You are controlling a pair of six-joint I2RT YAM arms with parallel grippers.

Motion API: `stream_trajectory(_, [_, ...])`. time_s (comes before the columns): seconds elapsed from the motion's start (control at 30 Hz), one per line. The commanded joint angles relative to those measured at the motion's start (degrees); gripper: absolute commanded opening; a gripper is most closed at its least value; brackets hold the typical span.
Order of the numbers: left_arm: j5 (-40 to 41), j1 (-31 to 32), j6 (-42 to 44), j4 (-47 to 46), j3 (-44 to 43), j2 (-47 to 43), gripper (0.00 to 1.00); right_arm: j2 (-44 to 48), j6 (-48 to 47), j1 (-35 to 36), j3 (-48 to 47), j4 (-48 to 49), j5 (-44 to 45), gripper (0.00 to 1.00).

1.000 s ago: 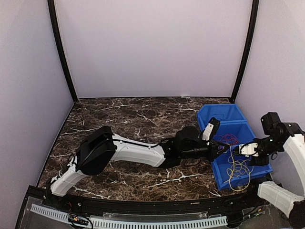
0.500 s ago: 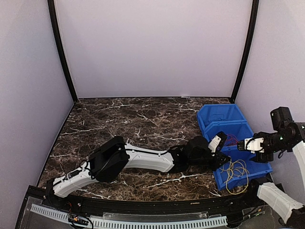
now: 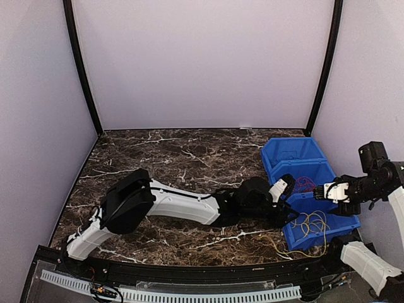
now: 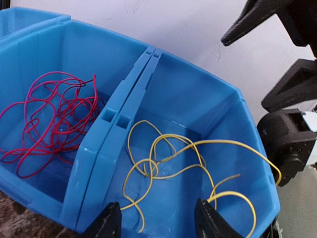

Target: Untangle the cables

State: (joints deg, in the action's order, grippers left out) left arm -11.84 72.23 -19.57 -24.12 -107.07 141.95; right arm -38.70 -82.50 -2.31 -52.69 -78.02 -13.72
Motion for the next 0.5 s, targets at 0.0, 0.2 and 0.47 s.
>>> stream_trajectory(0.0, [2.83,0.19,5.57,-2.90,11.73,-14.13,0.57,0.87,-0.28,-0.17,0.66,0.19,-2.52,0.63])
stream_trajectory(0.2, [0.19,0.54,14.32,-2.66,25.70,-22.05,0.57,1.17,-0.22,-0.22,1.92,1.13,-3.58,0.63])
stream_trajectory(0.47, [-1.48,7.03,34.24,8.87,24.75,-21.36,0.51,-5.25,6.63,-0.19,-3.15,1.60,-11.22,0.61])
